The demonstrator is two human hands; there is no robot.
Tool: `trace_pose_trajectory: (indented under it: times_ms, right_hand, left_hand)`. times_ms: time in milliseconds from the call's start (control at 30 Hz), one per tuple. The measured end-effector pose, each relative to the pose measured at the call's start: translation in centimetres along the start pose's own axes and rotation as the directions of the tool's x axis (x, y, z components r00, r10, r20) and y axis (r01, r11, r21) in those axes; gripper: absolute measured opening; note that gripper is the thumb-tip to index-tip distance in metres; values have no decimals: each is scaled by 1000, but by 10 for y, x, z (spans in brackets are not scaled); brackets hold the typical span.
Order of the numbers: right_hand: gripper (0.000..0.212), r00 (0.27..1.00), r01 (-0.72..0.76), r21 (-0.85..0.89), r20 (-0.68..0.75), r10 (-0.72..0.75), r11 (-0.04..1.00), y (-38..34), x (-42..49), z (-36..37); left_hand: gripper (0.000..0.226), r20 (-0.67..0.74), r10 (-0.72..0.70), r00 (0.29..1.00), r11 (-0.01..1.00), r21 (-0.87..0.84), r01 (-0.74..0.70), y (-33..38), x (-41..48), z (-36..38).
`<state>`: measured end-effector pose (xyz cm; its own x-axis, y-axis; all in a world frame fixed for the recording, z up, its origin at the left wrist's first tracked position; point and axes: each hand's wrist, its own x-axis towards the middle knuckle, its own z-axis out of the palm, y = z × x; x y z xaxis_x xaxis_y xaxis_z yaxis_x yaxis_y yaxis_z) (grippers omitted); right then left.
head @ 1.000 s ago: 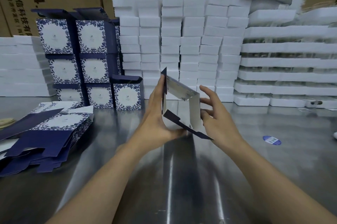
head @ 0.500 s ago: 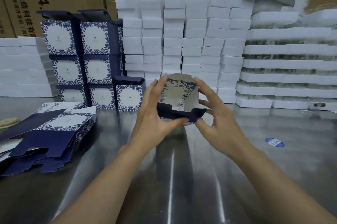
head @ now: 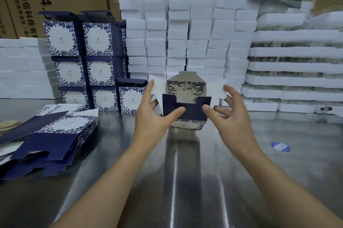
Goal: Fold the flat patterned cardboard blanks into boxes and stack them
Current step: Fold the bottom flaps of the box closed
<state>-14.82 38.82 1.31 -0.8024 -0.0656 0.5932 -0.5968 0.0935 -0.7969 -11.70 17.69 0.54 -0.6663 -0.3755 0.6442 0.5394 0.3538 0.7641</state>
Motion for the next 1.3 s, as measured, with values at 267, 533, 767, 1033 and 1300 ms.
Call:
trace_pose_trajectory:
  times_ms: [267,533,767,1033,1300]
  right_hand:
    - [69,979,-176,311,-42,198,934,-4,6,1]
    - [112,864,-494,308,73,498,813,0,-6,16]
    - [74,649,-759,409,405,644,507,3,-17,33]
    - [40,764,-639,437,261,590,633,2,-21,38]
    - [30,817,-557,390,98,569,733,3,-17,39]
  left_hand:
    - [98,-50,-157,986,950,-281,137,3,3,4]
    - [90,-161,-121,980,970,-230,82,6,0,9]
    - [89,-183,-60,981,988,-153,31,11,-10,16]
    - [79,-136,30,990,998,-44,-37,11,-18,24]
    - [97,-181,146,973,982,-96,-165,19,-26,28]
